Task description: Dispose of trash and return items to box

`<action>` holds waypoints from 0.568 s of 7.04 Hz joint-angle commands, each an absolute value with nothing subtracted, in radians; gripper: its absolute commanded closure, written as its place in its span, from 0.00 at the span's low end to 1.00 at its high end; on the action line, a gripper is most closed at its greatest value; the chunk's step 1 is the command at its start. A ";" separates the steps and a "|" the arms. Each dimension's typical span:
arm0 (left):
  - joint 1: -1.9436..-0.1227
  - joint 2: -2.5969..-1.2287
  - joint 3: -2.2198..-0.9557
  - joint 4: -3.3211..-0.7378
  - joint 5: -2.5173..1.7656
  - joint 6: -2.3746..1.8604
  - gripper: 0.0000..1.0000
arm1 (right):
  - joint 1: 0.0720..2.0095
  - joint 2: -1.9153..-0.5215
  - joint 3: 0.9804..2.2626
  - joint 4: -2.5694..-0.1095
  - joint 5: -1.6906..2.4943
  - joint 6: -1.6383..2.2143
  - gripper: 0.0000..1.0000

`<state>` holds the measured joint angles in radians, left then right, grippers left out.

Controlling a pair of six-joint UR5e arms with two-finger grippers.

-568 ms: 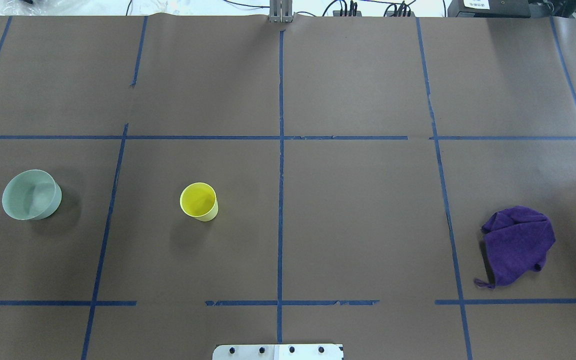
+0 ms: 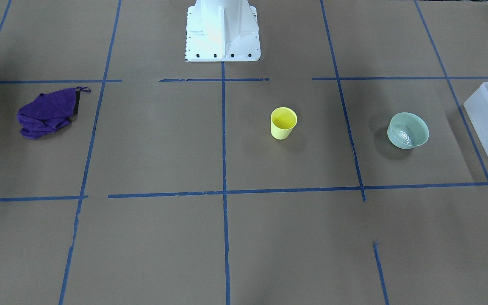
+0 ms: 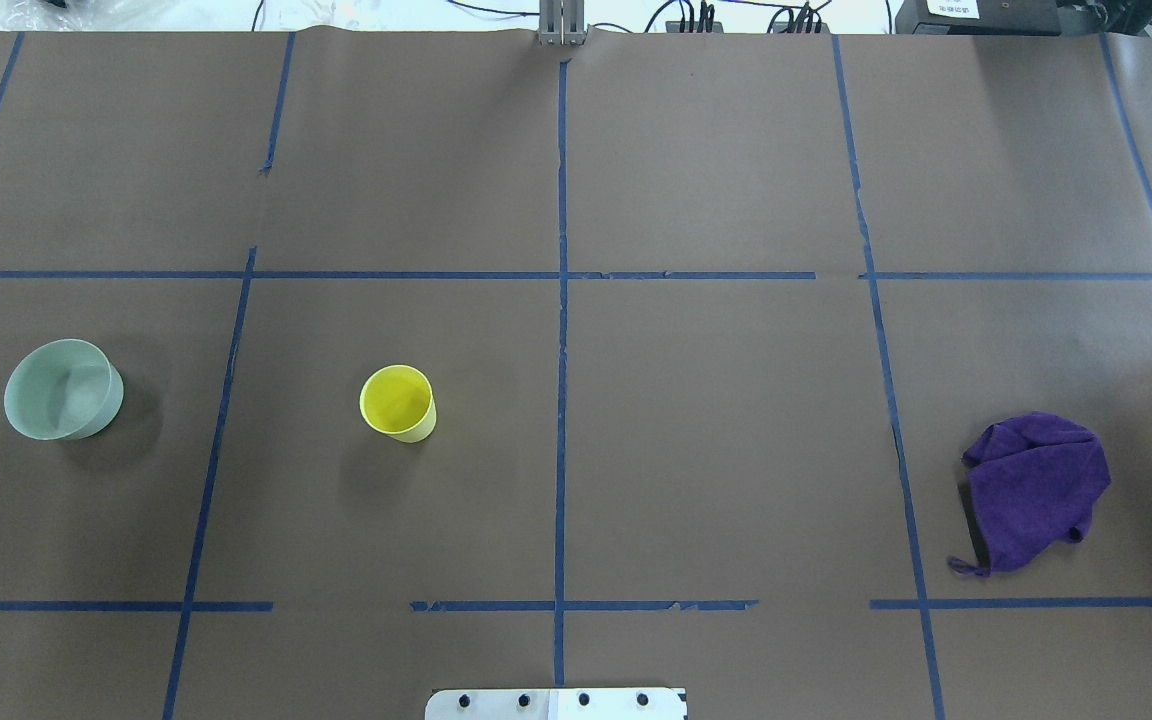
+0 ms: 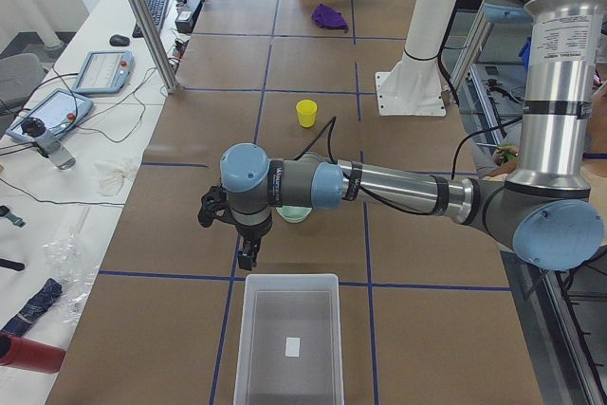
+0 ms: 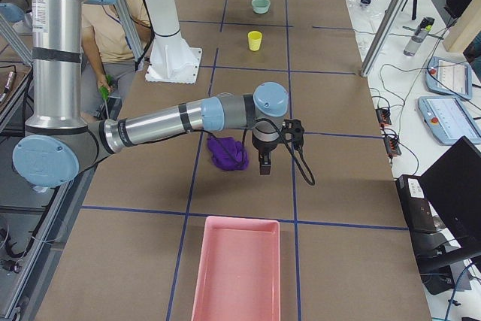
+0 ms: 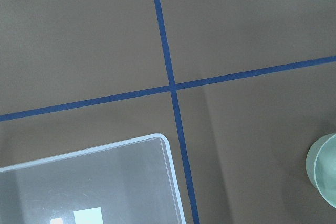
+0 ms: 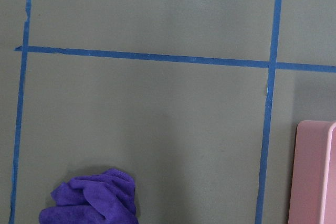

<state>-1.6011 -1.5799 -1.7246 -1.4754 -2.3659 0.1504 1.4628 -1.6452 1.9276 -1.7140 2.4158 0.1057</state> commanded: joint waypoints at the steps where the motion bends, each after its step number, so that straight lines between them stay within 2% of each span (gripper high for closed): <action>1: -1.586 -1.601 -1.803 -1.473 -2.370 0.073 0.00 | 1.462 -1.638 1.928 -1.713 2.416 0.109 0.00; 4: -1.383 -1.637 -1.972 -1.479 -2.370 -0.093 0.00 | 1.462 -1.638 1.937 -1.713 2.439 0.109 0.00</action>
<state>-1.4543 -1.6218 -1.8964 -1.4765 -2.3663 -0.0395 1.4619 -1.6392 1.9344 -1.7135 2.4263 0.1085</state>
